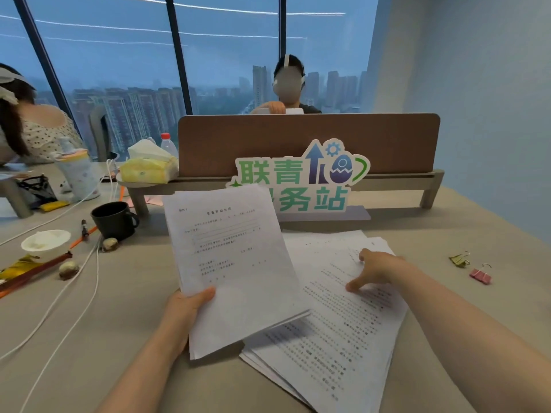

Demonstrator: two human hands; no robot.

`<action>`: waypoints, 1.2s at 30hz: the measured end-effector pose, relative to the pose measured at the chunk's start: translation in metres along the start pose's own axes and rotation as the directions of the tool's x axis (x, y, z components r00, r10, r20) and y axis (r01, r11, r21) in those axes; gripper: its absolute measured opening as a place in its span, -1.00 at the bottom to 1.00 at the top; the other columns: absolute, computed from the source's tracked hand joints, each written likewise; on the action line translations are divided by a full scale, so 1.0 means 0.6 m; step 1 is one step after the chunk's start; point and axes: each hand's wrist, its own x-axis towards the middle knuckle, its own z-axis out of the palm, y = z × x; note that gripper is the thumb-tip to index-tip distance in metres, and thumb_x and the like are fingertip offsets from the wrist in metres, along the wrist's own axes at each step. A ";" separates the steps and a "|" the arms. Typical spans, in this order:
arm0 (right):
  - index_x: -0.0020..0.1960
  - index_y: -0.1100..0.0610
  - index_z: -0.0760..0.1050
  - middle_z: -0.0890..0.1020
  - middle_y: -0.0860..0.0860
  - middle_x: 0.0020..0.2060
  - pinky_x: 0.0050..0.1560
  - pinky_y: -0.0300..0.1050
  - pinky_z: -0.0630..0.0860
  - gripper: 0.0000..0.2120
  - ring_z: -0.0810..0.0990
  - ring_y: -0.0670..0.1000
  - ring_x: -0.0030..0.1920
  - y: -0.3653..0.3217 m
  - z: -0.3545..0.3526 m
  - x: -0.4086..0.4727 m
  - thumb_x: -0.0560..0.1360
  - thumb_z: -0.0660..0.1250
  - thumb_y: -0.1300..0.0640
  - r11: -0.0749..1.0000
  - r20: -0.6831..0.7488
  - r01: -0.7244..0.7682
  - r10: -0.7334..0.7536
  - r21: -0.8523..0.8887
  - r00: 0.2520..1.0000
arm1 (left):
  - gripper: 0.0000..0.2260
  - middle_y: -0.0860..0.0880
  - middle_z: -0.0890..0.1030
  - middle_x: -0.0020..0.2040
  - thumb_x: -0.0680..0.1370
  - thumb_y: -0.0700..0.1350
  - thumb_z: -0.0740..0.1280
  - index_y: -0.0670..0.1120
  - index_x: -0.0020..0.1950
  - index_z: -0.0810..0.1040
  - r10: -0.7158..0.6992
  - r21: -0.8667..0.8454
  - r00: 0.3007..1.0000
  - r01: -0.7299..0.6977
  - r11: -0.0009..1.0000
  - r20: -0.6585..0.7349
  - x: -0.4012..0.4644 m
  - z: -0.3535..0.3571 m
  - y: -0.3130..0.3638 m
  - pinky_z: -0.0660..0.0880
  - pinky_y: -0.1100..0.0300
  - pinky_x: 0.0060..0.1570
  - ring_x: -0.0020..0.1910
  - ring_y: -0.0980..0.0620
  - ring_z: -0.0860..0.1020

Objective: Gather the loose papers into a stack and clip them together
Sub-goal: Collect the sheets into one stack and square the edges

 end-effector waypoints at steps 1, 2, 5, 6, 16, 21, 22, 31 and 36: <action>0.39 0.00 0.31 0.49 -0.02 0.35 0.25 0.05 0.36 -0.05 0.45 0.08 0.30 0.000 -0.001 0.002 0.17 0.46 -0.46 1.000 0.006 -0.005 0.005 0.008 1.000 | -0.73 -0.23 0.69 0.08 0.51 -0.30 0.40 -0.23 0.20 0.59 0.000 -0.001 1.000 0.000 1.000 0.002 0.001 0.000 -0.002 0.58 -0.11 0.04 0.01 -0.26 0.66; 0.31 0.00 0.36 0.53 -0.04 0.27 0.18 0.03 0.37 -0.13 0.48 0.06 0.23 0.001 -0.001 0.002 0.17 0.47 -0.44 1.000 0.006 -0.011 0.011 0.015 1.000 | -0.75 -0.22 0.70 0.07 0.51 -0.30 0.39 -0.22 0.19 0.60 0.001 0.000 1.000 -0.001 1.000 0.005 0.001 0.000 -0.002 0.58 -0.08 0.02 0.00 -0.25 0.67; 0.11 0.06 0.50 0.61 -0.04 0.04 0.05 -0.02 0.49 -0.28 0.57 0.03 0.04 0.007 0.006 0.011 0.14 0.54 -0.36 0.994 0.023 -0.040 0.038 0.105 0.999 | -0.80 -0.19 0.72 0.02 0.51 -0.30 0.39 -0.20 0.12 0.62 -0.004 -0.004 1.000 0.004 1.000 0.004 0.001 0.001 -0.003 0.59 -0.03 -0.05 -0.05 -0.22 0.68; 0.04 0.09 0.53 0.63 -0.02 -0.02 0.05 -0.02 0.53 -0.32 0.59 0.04 0.00 0.009 0.008 0.013 0.13 0.56 -0.33 0.987 0.036 -0.051 0.046 0.150 0.998 | -0.81 -0.19 0.72 0.01 0.51 -0.30 0.39 -0.19 0.11 0.63 -0.004 -0.007 1.000 0.004 1.000 0.005 0.000 0.002 -0.002 0.59 -0.02 -0.06 -0.05 -0.22 0.68; 0.13 0.16 0.57 0.60 0.01 -0.01 -0.02 -0.10 0.48 -0.61 0.57 0.05 0.01 -0.006 0.012 -0.020 0.37 0.53 0.03 0.965 -0.019 0.016 -0.011 0.260 1.000 | -0.78 -0.24 0.68 0.07 0.53 -0.32 0.37 -0.22 0.17 0.60 -0.001 -0.032 1.000 0.001 0.999 -0.012 -0.004 0.006 0.000 0.54 -0.14 0.12 0.03 -0.26 0.65; 0.13 0.08 0.52 0.57 -0.02 0.01 -0.04 -0.09 0.50 -0.70 0.58 0.03 0.00 -0.003 0.015 -0.039 0.43 0.47 0.10 0.936 -0.074 0.051 -0.027 0.348 0.997 | -0.75 -0.26 0.67 0.10 0.53 -0.30 0.38 -0.24 0.20 0.58 -0.004 -0.041 1.000 0.003 0.999 -0.016 -0.009 0.005 0.002 0.54 -0.19 0.14 0.04 -0.28 0.65; 0.13 0.08 0.54 0.59 -0.03 -0.01 -0.04 -0.09 0.52 -0.72 0.60 0.03 -0.02 -0.001 0.015 -0.041 0.44 0.45 0.12 0.921 -0.078 0.053 -0.024 0.385 0.997 | -0.77 -0.26 0.67 0.09 0.52 -0.31 0.38 -0.23 0.18 0.59 -0.002 -0.045 1.000 0.001 0.999 -0.017 -0.010 0.004 0.002 0.54 -0.18 0.13 0.02 -0.27 0.65; 0.00 0.08 0.61 0.70 0.08 -0.15 -0.11 0.15 0.67 -0.84 0.71 0.11 -0.19 0.018 0.007 -0.065 0.46 0.34 0.22 0.585 -0.329 0.241 0.046 0.774 0.943 | -0.79 -0.18 0.70 0.03 0.54 -0.32 0.34 -0.21 0.16 0.59 0.031 -0.122 0.999 -0.028 0.992 0.027 -0.025 0.006 0.008 0.60 -0.03 -0.06 -0.05 -0.19 0.67; 0.06 0.16 0.57 0.67 0.15 -0.04 -0.04 0.12 0.62 -0.83 0.66 0.16 -0.12 -0.007 0.022 -0.082 0.56 0.28 0.34 0.106 -0.377 0.363 0.188 0.926 0.907 | -0.82 -0.16 0.72 0.03 0.55 -0.29 0.33 -0.17 0.14 0.61 0.025 -0.174 0.996 -0.010 0.985 0.082 -0.034 0.022 0.008 0.56 -0.09 0.06 -0.05 -0.17 0.70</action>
